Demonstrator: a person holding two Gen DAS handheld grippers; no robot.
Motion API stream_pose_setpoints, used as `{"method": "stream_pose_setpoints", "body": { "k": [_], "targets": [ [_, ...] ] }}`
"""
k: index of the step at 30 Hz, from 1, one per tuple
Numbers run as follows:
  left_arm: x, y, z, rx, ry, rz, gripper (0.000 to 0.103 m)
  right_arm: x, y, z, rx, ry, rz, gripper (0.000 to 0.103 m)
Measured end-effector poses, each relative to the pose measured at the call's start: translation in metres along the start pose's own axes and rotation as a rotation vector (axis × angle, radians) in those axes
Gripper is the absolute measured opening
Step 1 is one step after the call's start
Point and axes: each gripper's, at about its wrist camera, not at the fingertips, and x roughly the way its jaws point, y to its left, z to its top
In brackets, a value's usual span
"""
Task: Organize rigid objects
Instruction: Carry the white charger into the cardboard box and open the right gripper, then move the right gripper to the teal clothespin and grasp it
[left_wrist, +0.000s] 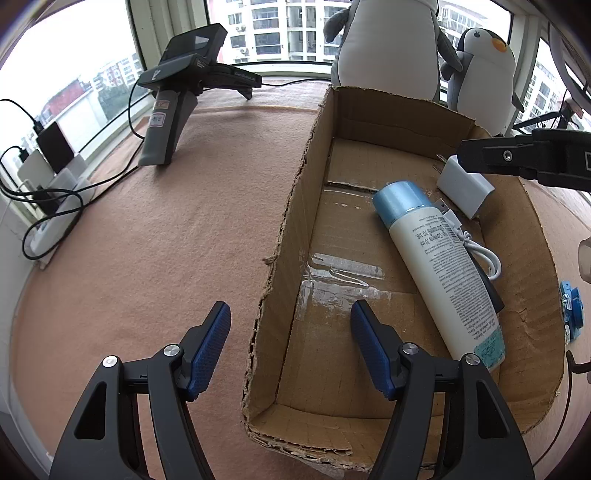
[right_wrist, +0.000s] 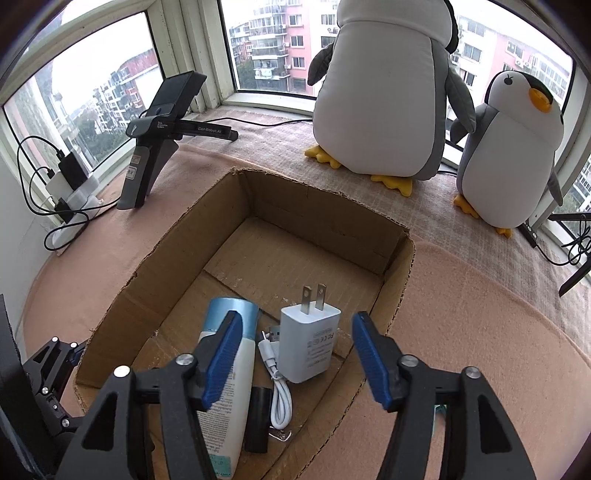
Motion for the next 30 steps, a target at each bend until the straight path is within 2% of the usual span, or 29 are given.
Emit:
{"method": "stream_pose_setpoints", "body": {
  "k": [6,19,30],
  "targets": [
    [0.000,0.000,0.000,0.001,0.000,-0.001,0.068,-0.010,-0.005,0.003,0.015,-0.031,-0.006,0.074],
    [0.000,0.000,0.000,0.004,-0.001,-0.001,0.068,-0.025,-0.025,-0.005,0.056,-0.025,-0.004,0.074],
    [0.000,0.000,0.000,0.007,-0.001,-0.002,0.068,-0.052,-0.072,-0.025,0.136,-0.032,-0.022,0.074]
  ]
}}
